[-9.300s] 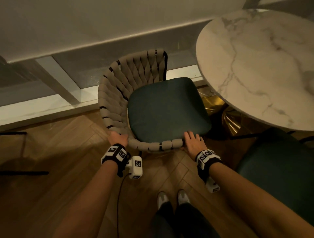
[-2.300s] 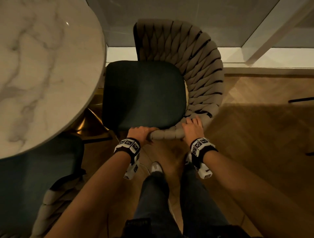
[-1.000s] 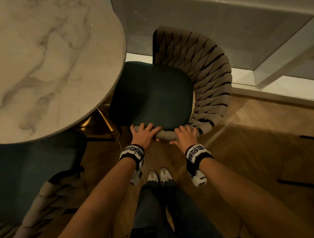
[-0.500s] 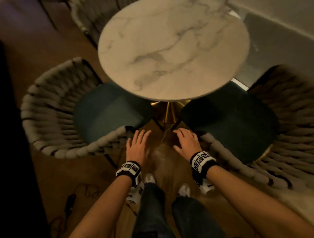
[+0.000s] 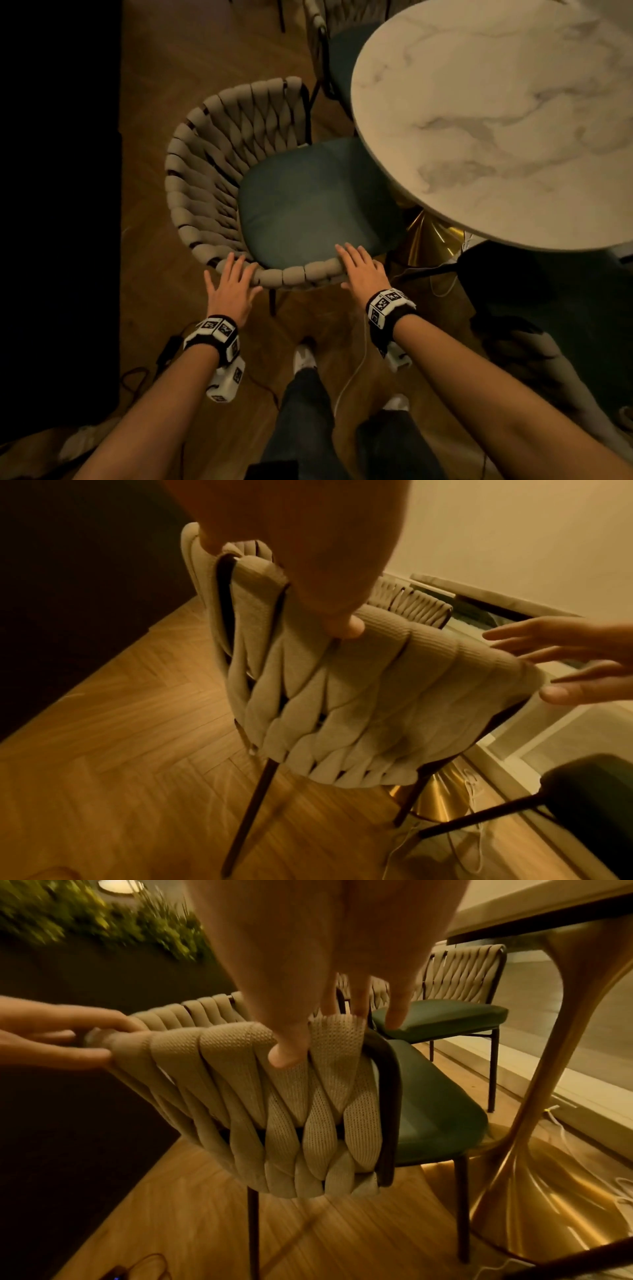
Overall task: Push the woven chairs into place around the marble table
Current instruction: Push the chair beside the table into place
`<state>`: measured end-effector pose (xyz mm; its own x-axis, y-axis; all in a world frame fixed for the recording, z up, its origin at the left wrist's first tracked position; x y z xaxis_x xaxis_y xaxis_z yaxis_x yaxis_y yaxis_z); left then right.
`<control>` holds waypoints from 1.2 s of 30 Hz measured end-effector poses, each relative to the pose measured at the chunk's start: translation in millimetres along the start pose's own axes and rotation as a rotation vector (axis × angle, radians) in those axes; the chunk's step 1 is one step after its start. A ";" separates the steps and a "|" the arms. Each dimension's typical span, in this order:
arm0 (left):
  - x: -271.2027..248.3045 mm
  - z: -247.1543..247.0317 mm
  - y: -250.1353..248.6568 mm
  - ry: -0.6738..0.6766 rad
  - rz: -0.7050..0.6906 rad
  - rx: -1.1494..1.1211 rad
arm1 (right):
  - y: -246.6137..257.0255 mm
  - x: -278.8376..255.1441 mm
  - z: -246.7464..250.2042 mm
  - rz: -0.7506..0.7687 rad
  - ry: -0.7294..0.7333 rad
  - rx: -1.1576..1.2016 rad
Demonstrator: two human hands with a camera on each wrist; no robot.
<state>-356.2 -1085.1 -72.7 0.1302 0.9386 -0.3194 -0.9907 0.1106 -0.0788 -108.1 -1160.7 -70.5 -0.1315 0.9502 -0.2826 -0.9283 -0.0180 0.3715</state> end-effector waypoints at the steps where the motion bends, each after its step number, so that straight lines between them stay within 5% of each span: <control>1: 6.3 -1.0 2.9 0.022 -0.046 0.030 | -1.8 8.9 -5.1 -0.023 0.033 -0.009; 6: 20.4 -10.2 -3.6 0.140 -0.173 0.044 | -13.4 27.0 -16.1 -0.060 0.055 -0.045; 19: 63.8 9.2 -26.1 0.087 -0.188 -0.027 | -40.4 69.0 9.1 -0.039 0.111 -0.018; 36: 16.6 1.0 -31.3 0.075 -0.226 -0.011 | -37.6 16.8 -6.2 -0.020 0.215 -0.134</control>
<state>-323.0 -1072.6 -74.7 0.3518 0.8636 -0.3613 -0.9356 0.3114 -0.1666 -77.6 -1146.0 -94.7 -0.1706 0.8628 -0.4758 -0.9673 -0.0545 0.2479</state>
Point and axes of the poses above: each hand's wrist, its own x-axis towards the middle knuckle, its own z-axis out of the back of the hand, y = z × x, the point moved 8 cm from there along x, towards the middle knuckle, and after that the axes turned 15 degrees about z, right-handed, at the moved point
